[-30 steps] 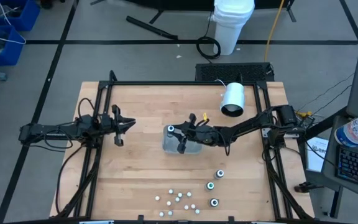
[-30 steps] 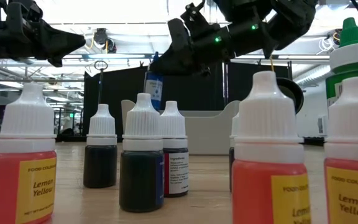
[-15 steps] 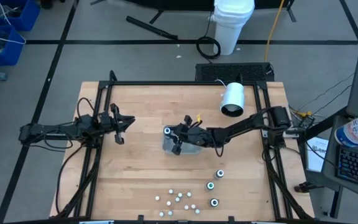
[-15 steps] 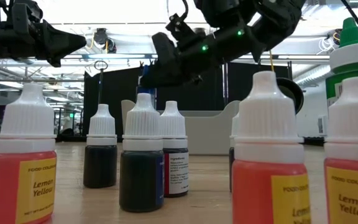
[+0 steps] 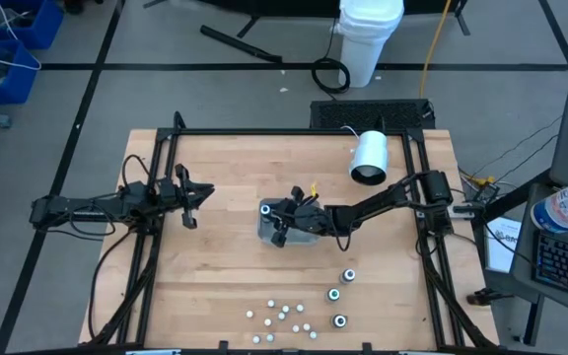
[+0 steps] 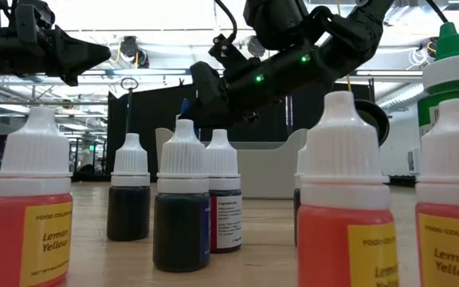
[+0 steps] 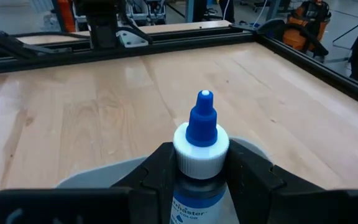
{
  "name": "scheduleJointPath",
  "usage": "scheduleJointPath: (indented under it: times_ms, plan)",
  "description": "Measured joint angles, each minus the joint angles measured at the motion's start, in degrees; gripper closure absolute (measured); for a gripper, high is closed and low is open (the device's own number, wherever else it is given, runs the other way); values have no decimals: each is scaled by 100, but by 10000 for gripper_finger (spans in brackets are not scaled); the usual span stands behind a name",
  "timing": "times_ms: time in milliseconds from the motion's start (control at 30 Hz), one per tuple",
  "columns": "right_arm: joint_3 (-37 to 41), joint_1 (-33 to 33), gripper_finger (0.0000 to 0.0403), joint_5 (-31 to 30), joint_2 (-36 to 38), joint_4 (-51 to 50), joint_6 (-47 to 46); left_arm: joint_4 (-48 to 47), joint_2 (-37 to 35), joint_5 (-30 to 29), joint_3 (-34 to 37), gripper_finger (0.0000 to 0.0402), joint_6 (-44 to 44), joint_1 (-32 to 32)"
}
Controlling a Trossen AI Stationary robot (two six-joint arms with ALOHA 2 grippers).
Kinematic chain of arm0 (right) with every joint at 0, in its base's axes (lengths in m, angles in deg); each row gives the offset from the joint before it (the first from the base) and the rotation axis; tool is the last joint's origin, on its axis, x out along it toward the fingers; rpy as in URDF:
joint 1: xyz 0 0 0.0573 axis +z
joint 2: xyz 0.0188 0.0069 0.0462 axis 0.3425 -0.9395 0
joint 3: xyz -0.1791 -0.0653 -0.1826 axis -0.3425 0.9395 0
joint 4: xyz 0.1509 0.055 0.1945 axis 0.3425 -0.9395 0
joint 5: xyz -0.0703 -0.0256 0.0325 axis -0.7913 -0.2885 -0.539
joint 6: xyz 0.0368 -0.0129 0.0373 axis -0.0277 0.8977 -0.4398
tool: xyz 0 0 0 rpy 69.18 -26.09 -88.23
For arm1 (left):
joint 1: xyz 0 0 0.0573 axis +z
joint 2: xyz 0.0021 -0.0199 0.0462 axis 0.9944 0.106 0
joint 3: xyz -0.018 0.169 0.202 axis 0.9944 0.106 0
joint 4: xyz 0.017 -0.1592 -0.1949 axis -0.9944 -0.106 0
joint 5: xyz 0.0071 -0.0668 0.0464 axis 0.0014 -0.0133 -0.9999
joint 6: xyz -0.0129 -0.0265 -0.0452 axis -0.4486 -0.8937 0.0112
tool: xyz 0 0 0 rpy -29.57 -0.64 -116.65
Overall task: Pick & Place food coloring
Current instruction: Put the big blue food coloring bottle into the gray bin
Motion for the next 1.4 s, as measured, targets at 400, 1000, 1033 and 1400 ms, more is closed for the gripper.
scheduleJointPath:
  times_ms: [400,1000,1033,1400]
  plan:
    - [2,-2,290,-152,0,-107,-59,-2,0,0,0,350,29,0]
    - [-4,-17,290,-163,-424,421,-52,-4,0,-2,0,350,42,0]
    - [-4,-17,290,-164,-434,437,-38,-3,2,-2,0,350,65,0]
    - [-2,-17,252,13,-409,411,151,-28,2,-2,0,350,131,0]
